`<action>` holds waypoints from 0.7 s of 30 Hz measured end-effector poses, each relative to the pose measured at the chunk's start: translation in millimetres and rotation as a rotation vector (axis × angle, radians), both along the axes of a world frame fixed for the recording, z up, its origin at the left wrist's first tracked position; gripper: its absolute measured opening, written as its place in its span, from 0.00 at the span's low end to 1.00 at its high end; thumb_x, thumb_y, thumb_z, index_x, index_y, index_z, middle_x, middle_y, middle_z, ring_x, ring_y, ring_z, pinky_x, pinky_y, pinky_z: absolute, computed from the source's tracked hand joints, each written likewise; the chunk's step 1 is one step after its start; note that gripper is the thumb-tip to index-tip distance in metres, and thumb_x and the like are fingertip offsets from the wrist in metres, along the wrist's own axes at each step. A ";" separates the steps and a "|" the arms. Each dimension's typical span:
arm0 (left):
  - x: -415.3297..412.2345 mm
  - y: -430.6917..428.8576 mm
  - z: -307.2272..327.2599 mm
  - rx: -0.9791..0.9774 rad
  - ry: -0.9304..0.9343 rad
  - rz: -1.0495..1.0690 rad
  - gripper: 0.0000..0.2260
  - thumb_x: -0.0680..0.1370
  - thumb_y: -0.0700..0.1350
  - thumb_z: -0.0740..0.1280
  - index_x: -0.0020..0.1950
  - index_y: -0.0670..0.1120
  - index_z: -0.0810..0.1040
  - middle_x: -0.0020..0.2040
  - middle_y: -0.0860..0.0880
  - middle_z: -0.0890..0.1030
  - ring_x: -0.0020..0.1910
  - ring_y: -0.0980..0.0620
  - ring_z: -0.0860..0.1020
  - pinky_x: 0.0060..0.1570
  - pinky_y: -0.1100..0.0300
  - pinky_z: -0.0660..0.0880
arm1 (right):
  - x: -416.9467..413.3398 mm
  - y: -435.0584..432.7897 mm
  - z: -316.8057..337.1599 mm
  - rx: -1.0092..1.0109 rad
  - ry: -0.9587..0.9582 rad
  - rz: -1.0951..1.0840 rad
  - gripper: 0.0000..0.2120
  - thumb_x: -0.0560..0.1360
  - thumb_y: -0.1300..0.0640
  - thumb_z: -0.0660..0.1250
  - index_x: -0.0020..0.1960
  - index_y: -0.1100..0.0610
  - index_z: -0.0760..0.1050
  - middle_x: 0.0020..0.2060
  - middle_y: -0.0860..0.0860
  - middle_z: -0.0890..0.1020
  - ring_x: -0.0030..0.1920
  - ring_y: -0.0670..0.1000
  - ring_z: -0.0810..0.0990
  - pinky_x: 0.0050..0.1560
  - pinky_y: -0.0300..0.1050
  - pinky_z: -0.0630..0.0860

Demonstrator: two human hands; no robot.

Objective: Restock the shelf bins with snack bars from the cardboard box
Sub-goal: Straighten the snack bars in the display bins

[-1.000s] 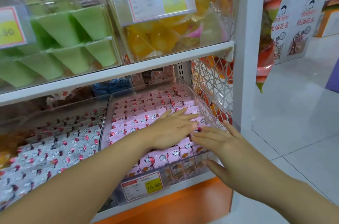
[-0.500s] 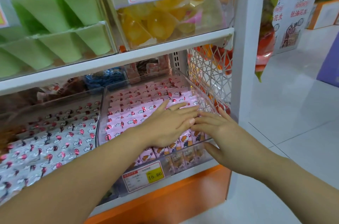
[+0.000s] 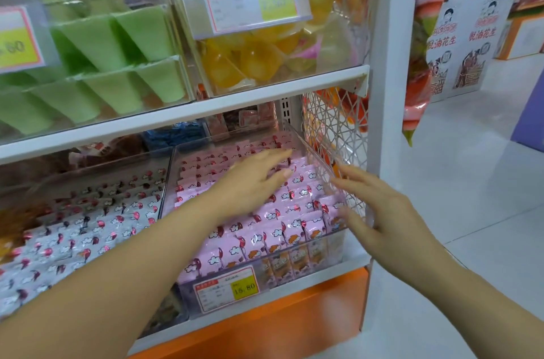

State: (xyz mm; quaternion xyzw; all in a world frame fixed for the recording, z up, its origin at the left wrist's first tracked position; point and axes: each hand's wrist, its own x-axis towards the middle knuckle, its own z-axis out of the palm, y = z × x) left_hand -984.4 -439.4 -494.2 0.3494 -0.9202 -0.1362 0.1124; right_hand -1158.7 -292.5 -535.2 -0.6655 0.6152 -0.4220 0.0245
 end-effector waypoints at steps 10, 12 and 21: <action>0.1 2.7 -17.0 0.050 -0.334 -0.068 0.22 0.81 0.61 0.45 0.75 0.61 0.57 0.77 0.61 0.54 0.75 0.56 0.55 0.73 0.42 0.39 | 11.3 -18.8 -8.3 0.151 0.006 0.032 0.15 0.79 0.53 0.61 0.65 0.50 0.74 0.73 0.38 0.59 0.65 0.31 0.61 0.57 0.19 0.57; 3.3 -4.9 -9.2 0.117 -0.265 -0.100 0.22 0.81 0.60 0.48 0.75 0.58 0.61 0.76 0.58 0.59 0.74 0.57 0.59 0.75 0.47 0.49 | 10.4 -18.0 -7.8 0.136 -0.032 0.035 0.14 0.78 0.54 0.63 0.62 0.50 0.77 0.71 0.37 0.63 0.61 0.30 0.61 0.52 0.15 0.57; -36.5 -45.8 -23.7 0.080 -0.272 0.064 0.26 0.81 0.60 0.48 0.78 0.53 0.51 0.78 0.51 0.52 0.77 0.48 0.53 0.74 0.44 0.50 | 8.9 -25.0 -7.7 0.149 -0.036 0.044 0.17 0.78 0.53 0.61 0.67 0.49 0.73 0.69 0.33 0.62 0.62 0.27 0.58 0.50 0.14 0.57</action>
